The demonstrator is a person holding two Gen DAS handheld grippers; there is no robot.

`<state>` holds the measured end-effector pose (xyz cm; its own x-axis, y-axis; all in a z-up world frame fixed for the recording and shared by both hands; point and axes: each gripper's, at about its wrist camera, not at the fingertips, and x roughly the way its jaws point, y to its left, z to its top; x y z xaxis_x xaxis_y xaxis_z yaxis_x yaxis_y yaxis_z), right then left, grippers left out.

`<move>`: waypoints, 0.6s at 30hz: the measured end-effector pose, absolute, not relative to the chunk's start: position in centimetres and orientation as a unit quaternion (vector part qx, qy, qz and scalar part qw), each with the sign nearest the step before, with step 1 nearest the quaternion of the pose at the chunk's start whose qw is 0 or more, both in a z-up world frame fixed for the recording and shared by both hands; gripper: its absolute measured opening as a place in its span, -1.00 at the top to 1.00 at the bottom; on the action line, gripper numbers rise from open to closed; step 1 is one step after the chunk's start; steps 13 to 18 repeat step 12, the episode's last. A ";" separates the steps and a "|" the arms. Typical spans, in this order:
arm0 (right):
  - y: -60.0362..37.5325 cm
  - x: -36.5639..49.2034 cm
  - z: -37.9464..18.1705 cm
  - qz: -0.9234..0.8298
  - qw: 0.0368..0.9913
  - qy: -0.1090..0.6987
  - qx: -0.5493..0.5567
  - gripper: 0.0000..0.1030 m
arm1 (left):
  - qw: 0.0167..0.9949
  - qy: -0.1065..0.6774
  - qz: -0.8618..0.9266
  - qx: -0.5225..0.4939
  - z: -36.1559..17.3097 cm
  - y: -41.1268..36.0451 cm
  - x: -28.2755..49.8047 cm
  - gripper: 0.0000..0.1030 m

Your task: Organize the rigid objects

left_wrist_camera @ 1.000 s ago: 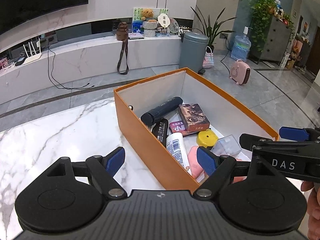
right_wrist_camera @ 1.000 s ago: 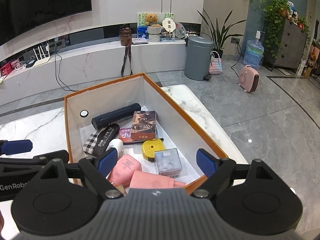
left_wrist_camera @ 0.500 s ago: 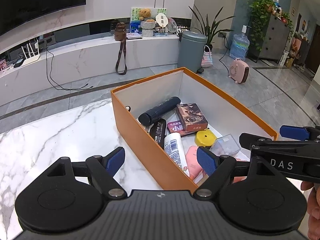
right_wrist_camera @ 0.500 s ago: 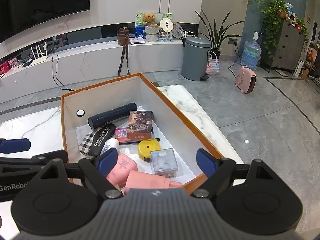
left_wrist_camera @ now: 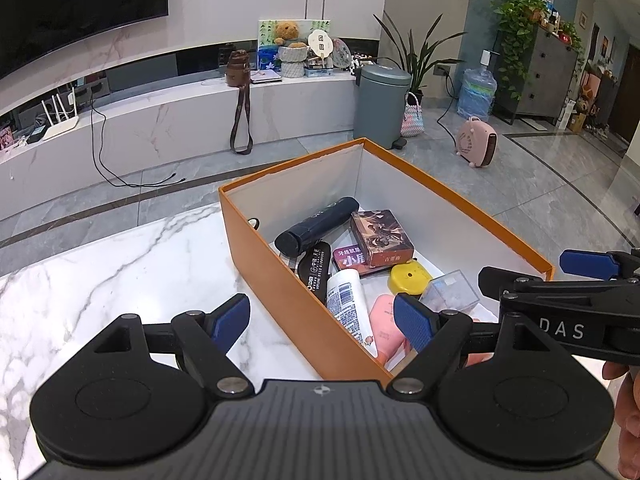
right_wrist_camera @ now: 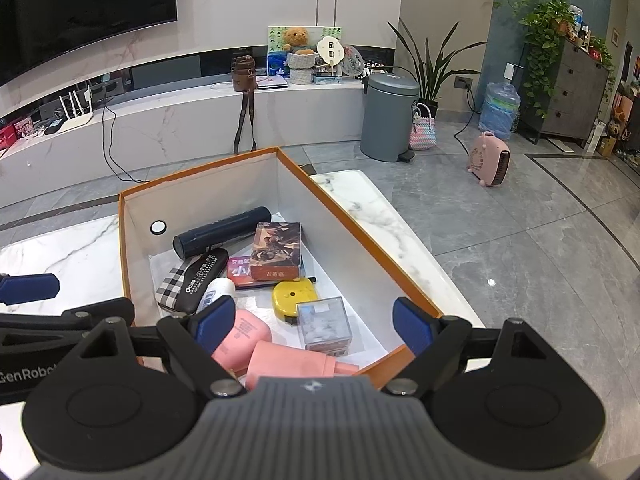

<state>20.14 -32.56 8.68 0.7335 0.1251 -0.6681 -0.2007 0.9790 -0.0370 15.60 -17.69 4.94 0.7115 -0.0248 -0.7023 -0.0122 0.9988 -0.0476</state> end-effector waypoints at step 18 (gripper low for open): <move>-32.9 19.8 8.9 0.080 0.931 0.352 -0.057 -0.67 | 0.932 0.361 -0.022 -0.017 5.0 -17.5 15.3 -0.85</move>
